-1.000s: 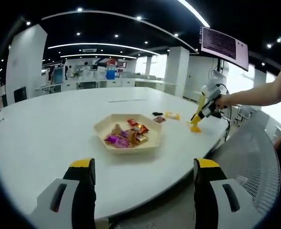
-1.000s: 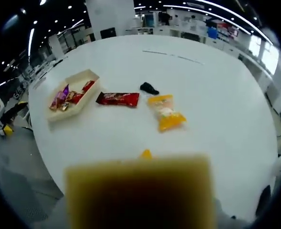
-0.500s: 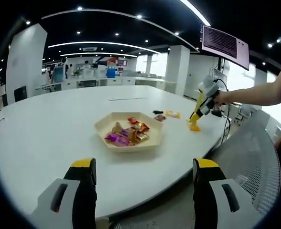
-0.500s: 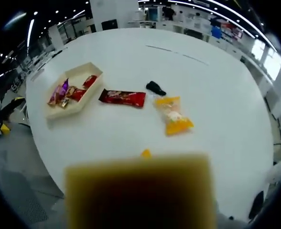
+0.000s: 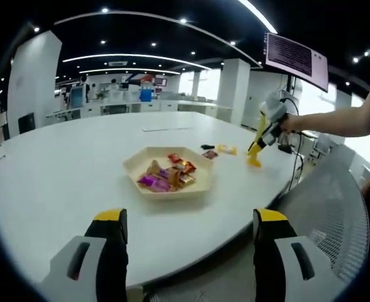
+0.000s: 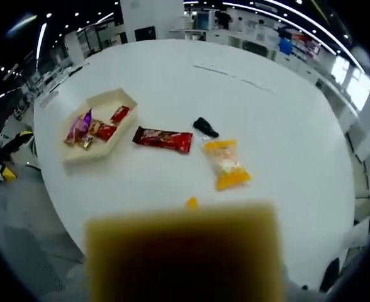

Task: Place the target food into the container with the food tongs after gripping and lifting it, then release it inside without dropping or visibly crushing the food.

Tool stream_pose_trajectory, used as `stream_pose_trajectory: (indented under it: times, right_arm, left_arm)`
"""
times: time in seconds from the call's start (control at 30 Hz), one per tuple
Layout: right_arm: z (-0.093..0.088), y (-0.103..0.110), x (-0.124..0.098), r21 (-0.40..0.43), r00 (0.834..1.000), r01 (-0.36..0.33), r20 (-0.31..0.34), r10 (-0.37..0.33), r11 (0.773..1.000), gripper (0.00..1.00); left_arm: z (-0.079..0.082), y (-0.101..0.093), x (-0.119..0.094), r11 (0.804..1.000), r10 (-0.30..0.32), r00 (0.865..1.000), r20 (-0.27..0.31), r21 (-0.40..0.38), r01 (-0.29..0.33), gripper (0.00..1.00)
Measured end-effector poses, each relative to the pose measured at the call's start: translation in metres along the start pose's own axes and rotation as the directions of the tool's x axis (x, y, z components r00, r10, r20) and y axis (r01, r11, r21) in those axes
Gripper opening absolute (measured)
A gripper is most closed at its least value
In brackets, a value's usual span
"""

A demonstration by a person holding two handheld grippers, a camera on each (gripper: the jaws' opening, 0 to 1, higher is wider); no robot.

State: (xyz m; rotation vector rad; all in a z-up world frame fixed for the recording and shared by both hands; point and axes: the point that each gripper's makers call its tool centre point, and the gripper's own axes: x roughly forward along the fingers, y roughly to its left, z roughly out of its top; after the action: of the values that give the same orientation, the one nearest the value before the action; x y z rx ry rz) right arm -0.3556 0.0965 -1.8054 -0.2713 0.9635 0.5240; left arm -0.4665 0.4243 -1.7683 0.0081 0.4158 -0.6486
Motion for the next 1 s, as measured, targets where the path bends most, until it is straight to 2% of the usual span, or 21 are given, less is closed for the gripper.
stream_pose_trajectory:
  times: [0.17, 0.23, 0.43, 0.6, 0.9, 1.0]
  right_arm:
    - [0.025, -0.003, -0.016, -0.019, 0.999, 0.012, 0.035, -0.011, 1.0, 0.22]
    - [0.029, -0.002, -0.018, -0.025, 0.999, 0.015, 0.042, -0.014, 1.0, 0.22]
    - [0.031, 0.002, -0.018, -0.035, 0.999, 0.014, 0.034, -0.013, 0.999, 0.22]
    - [0.04, 0.007, -0.02, -0.037, 0.999, 0.005, 0.04, -0.004, 0.999, 0.22]
    - [0.075, 0.025, -0.023, -0.095, 0.998, -0.01, 0.064, 0.016, 0.995, 0.22]
    - [0.087, 0.038, -0.02, -0.118, 0.997, -0.028, 0.067, 0.036, 0.993, 0.22]
  left_arm:
    - [0.0, -0.001, 0.0, 1.0, -0.008, 1.0, -0.001, 0.002, 0.008, 0.78]
    - [0.0, -0.001, 0.0, 1.0, -0.005, 1.0, -0.001, 0.001, 0.005, 0.78]
    - [0.0, 0.0, 0.0, 1.0, -0.004, 1.0, 0.005, 0.001, 0.004, 0.78]
    - [0.001, -0.001, 0.0, 1.0, -0.008, 1.0, 0.008, 0.001, 0.008, 0.78]
    - [0.001, 0.0, 0.0, 1.0, -0.003, 1.0, 0.01, -0.002, 0.003, 0.76]
    - [0.001, 0.0, 0.0, 1.0, -0.003, 1.0, 0.011, -0.003, 0.003, 0.76]
